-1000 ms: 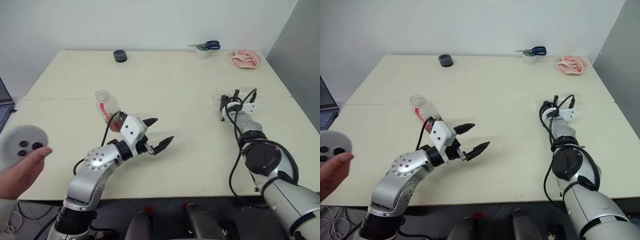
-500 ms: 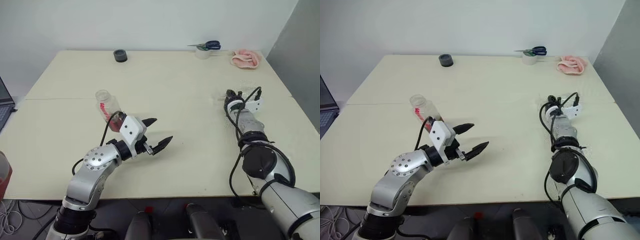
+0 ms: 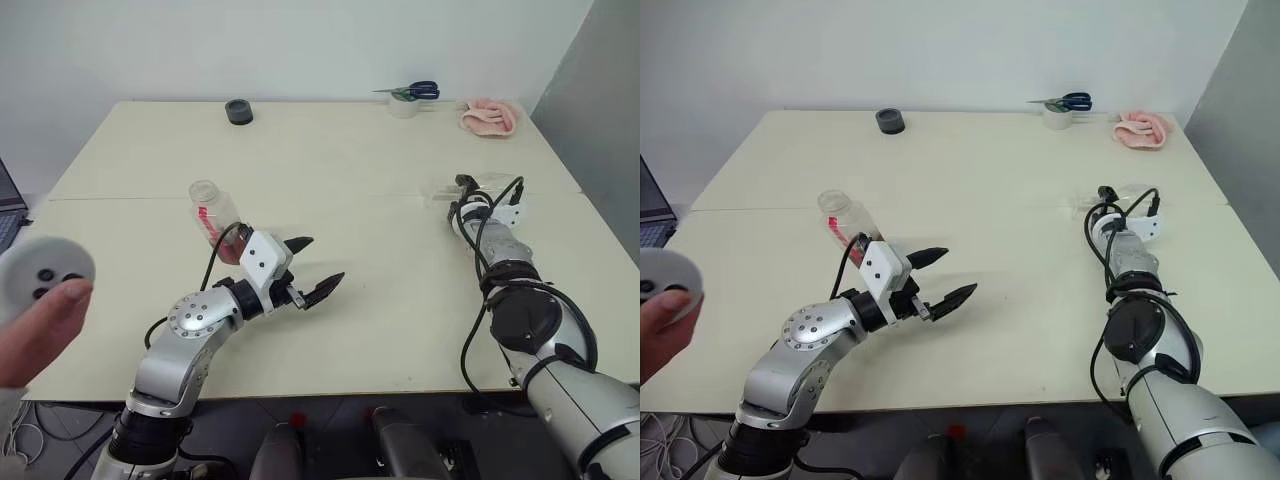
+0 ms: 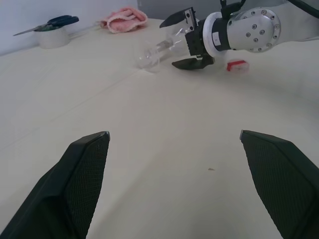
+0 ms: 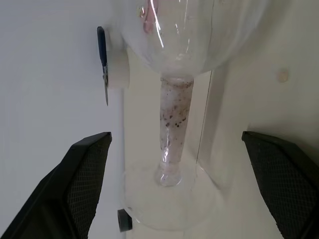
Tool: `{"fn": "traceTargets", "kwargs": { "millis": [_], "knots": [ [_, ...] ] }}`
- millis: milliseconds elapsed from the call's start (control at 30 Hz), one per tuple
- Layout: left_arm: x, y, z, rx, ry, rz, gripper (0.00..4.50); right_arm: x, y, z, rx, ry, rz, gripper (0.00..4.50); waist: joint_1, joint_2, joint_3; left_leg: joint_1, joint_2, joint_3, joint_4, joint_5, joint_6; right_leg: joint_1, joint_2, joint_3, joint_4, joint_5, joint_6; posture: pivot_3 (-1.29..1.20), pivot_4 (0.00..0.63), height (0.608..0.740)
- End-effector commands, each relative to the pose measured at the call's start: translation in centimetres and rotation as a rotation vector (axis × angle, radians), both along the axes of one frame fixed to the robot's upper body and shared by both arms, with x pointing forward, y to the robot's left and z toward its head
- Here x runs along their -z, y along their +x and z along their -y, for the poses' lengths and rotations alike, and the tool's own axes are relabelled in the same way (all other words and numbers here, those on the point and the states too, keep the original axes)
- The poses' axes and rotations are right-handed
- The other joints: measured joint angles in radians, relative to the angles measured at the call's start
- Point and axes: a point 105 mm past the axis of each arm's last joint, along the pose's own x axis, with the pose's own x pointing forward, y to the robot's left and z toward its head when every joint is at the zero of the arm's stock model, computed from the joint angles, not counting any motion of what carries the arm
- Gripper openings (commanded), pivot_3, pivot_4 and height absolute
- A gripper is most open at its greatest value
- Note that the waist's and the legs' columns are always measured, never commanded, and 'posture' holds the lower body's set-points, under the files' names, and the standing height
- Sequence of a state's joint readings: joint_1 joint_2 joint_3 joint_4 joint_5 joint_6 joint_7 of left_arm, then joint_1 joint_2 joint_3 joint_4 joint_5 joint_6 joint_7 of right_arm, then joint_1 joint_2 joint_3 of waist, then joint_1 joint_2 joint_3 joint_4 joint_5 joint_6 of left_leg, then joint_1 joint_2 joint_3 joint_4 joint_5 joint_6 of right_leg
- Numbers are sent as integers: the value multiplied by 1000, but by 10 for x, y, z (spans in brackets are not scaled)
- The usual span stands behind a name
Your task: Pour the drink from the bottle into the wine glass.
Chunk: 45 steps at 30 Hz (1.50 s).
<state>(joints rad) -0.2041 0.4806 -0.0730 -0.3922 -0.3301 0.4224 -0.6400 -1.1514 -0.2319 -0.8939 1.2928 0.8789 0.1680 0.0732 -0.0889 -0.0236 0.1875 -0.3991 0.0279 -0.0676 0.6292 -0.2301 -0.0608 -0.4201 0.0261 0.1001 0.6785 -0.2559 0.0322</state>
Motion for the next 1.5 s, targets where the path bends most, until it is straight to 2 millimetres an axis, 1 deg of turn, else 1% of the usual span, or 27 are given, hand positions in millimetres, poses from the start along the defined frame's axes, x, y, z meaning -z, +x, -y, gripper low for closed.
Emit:
{"fn": "traceTargets", "kwargs": {
  "millis": [33, 200, 333, 600, 800, 1000, 1100, 1233, 1333, 1433, 1500],
  "knots": [
    [-15, -2, -6, -22, 5, 65, 4500, -16, 5, -3, 2, -5, 53, 4472, 0, 0, 0, 0, 0, 0, 0, 0, 0, 0, 0, 0, 0, 0, 0, 0, 150, 740],
    [-16, -6, -11, -51, 14, 64, 4500, -21, 6, -10, -17, -17, 90, 4472, 0, 0, 0, 0, 0, 0, 0, 0, 0, 0, 0, 0, 0, 0, 0, 0, 150, 740],
    [-16, -8, -13, -67, 21, 64, 4500, -16, 5, -4, 9, -39, 65, 4472, 1, 0, 0, 0, 0, 0, 0, 0, 0, 0, 0, 0, 0, 0, 0, 0, 150, 740],
    [-17, -8, -13, -82, 17, 69, 4500, -13, 4, -6, 4, -40, 57, 4472, 1, 0, 0, 0, 0, 0, 0, 0, 0, 0, 0, 0, 0, 0, 0, 0, 150, 740],
    [-17, -6, -11, -76, 17, 69, 4500, -14, 5, -8, -9, -60, 60, 4472, 1, 0, 0, 0, 0, 0, 0, 0, 0, 0, 0, 0, 0, 0, 0, 0, 150, 740],
    [-16, -6, -9, -68, 16, 68, 4500, -17, 5, -5, 9, -46, 69, 4472, 1, 0, 0, 0, 0, 0, 0, 0, 0, 0, 0, 0, 0, 0, 0, 0, 150, 740],
    [-15, -5, -9, -64, 17, 66, 4500, -10, 3, -1, 26, -47, 53, 3864, 1, 0, 0, 0, 0, 0, 0, 0, 0, 0, 0, 0, 0, 0, 0, 0, 150, 740],
    [-15, -4, -8, -61, 19, 67, 4500, 0, 0, 4, 51, -45, 8, 2456, 1, 0, 0, 0, 0, 0, 0, 0, 0, 0, 0, 0, 0, 0, 0, 0, 150, 740],
    [-15, -4, -8, -61, 20, 68, 4500, 1, 0, 5, 55, -44, 2, 1281, 1, 0, 0, 0, 0, 0, 0, 0, 0, 0, 0, 0, 0, 0, 0, 0, 150, 740],
    [-14, -4, -8, -61, 21, 69, 4500, -1, 1, 2, 47, -48, 7, 240, 1, 0, 0, 0, 0, 0, 0, 0, 0, 0, 0, 0, 0, 0, 0, 0, 150, 740],
    [-14, -4, -7, -61, 20, 69, 4500, -7, 2, 0, 36, -65, 30, 162, 1, 0, 0, 0, 0, 0, 0, 0, 0, 0, 0, 0, 0, 0, 0, 0, 150, 740]
  ]
}}
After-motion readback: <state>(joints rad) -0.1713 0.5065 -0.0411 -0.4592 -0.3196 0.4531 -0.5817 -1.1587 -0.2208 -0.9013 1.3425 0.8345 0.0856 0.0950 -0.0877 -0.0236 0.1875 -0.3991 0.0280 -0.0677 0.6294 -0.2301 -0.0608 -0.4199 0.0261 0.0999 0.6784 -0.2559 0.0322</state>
